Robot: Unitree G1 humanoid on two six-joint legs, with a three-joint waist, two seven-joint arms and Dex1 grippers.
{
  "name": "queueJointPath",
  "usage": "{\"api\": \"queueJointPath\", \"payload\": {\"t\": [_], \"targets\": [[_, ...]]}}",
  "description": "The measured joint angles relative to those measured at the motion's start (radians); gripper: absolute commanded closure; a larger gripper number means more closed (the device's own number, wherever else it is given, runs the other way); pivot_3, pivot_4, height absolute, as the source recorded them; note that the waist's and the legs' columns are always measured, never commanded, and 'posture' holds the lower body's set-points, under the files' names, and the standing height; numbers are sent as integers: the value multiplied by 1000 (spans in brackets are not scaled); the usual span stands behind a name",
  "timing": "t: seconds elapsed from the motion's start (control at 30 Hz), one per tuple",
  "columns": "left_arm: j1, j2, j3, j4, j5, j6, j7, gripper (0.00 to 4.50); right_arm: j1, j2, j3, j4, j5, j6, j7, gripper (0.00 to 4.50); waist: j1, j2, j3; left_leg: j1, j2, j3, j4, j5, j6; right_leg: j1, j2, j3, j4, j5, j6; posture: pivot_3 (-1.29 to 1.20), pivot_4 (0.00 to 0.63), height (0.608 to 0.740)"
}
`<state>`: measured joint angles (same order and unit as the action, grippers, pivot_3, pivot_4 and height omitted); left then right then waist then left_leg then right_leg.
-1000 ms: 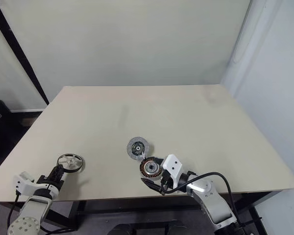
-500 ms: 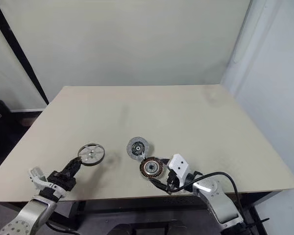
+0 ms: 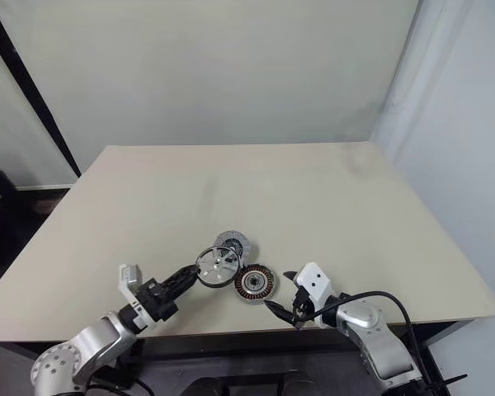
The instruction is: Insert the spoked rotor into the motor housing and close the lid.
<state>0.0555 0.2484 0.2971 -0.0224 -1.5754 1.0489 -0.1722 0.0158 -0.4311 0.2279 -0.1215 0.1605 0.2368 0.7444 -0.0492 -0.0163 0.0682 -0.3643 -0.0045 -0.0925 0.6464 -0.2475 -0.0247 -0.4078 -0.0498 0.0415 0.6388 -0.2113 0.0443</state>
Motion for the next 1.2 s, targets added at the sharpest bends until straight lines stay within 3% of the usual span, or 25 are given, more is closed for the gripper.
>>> {"api": "queueJointPath", "payload": {"t": [0.27, 0.57, 1.2], "targets": [[-88, -57, -89, 108, 200, -40, -57, 4278, 7, 4, 0, 0, -7, 0, -25, 0, 0, 0, 0, 0, -1, 0, 0, 0, 0, 1, 0, 1, 0, 0, 0, 0, 0, 740], [-142, -121, -100, 182, 346, -62, -92, 4278, 22, 3, 0, -2, -9, 0, -45, 0, 0, 0, 0, 0, -1, 0, 0, 0, 0, 1, 0, 1, 0, 0, 0, 0, 0, 740], [-163, -168, -71, 196, 441, -27, -127, 4278, 38, 3, 0, -8, -9, 0, -58, 0, 0, 0, 0, 0, -1, 0, 0, 0, 0, 1, 0, 1, 0, 0, 0, 0, 0, 740]]}}
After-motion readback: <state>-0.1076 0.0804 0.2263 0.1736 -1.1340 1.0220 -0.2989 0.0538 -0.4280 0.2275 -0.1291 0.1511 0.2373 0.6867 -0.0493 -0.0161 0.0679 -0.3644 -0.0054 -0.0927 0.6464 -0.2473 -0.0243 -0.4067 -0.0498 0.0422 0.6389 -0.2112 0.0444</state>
